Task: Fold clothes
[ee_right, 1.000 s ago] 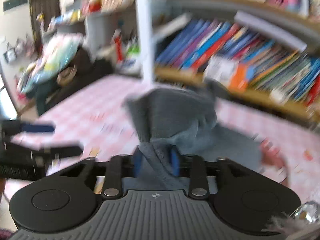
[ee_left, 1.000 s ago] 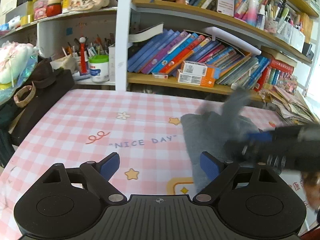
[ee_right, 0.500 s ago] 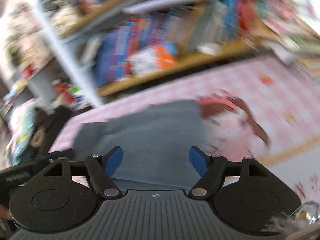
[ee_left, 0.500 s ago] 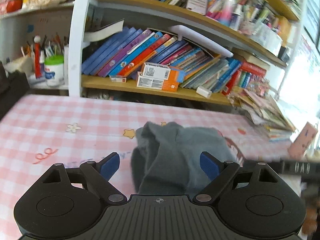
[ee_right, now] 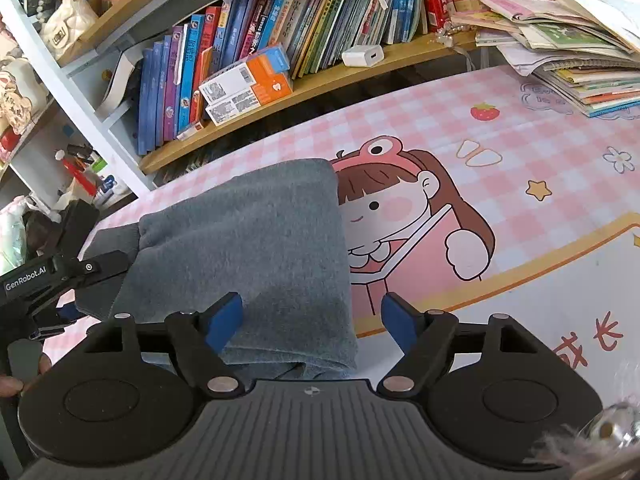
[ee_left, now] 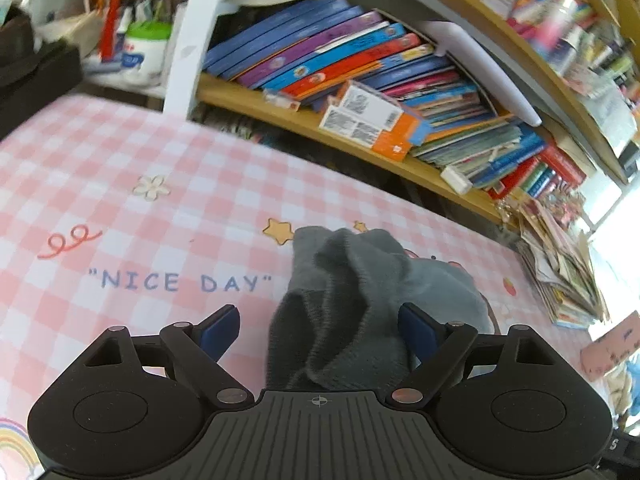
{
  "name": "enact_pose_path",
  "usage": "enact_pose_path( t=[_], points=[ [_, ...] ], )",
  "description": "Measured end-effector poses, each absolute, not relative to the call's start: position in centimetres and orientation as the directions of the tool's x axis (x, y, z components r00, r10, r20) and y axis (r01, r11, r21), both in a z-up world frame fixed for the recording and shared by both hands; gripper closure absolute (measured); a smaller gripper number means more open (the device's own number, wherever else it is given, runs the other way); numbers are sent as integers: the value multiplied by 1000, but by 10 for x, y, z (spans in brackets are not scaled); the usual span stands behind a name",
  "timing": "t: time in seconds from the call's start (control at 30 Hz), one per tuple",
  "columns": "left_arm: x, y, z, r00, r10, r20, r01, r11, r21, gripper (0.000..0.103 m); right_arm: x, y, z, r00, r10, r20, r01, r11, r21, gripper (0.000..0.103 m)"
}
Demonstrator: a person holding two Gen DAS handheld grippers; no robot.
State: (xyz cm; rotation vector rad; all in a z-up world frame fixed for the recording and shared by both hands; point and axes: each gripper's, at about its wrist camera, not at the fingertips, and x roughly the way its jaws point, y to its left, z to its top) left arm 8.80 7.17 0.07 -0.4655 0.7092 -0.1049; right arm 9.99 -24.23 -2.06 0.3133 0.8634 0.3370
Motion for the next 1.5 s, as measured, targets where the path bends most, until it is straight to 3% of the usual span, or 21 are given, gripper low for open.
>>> enact_pose_path(
  t=[0.07,0.13,0.2,0.23,0.4,0.57,0.8,0.87,0.9,0.93,1.07,1.17,1.2,1.33,1.43,1.5],
  points=[
    [88,75,1,760,-272,-591,-57,877,-478,31,101,-243,-22,601,410,-686,-157,902,402,27],
    [87,78,2,761,-297,-577,-51,859,-509,67,103,-243,-24,598,410,-689,-153,902,404,27],
    [87,81,2,762,-320,-563,-45,841,-539,86,104,-243,-25,596,409,-691,-150,902,404,27],
    [87,83,2,762,-332,-556,-42,831,-554,90,104,-243,-25,596,408,-691,-149,902,404,27],
    [67,87,31,835,-390,-389,76,780,-621,91,104,-243,-26,600,417,-683,-156,898,412,25],
    [77,99,-28,736,-254,-627,-169,829,-534,88,108,-241,-30,580,433,-690,-162,891,423,25],
    [82,104,-29,735,-272,-621,-134,839,-527,80,110,-237,-34,567,442,-695,-171,889,425,25],
    [79,108,-28,731,-283,-621,-156,816,-556,65,110,-236,-33,567,444,-694,-174,888,426,25],
    [77,109,-28,728,-289,-622,-170,803,-571,41,110,-236,-33,567,445,-693,-175,887,427,25],
    [75,111,-27,725,-294,-623,-183,789,-586,31,110,-236,-33,569,446,-691,-175,887,428,25],
    [76,115,-39,698,-350,-624,-222,723,-654,33,111,-235,-32,577,448,-683,-175,885,432,25],
    [82,117,-38,694,-380,-612,-226,692,-686,68,110,-235,-33,579,451,-679,-177,883,435,25],
    [85,117,-33,697,-383,-606,-215,695,-686,86,111,-236,-33,579,451,-679,-176,882,437,25],
    [76,109,13,799,-426,-424,16,721,-693,89,111,-238,-32,587,459,-666,-174,876,450,25],
    [80,107,10,791,-353,-499,-41,784,-619,89,113,-240,-33,587,472,-657,-168,866,472,25],
    [89,112,-14,726,-303,-617,-155,802,-577,88,115,-238,-35,578,473,-665,-165,866,472,25]
  ],
)
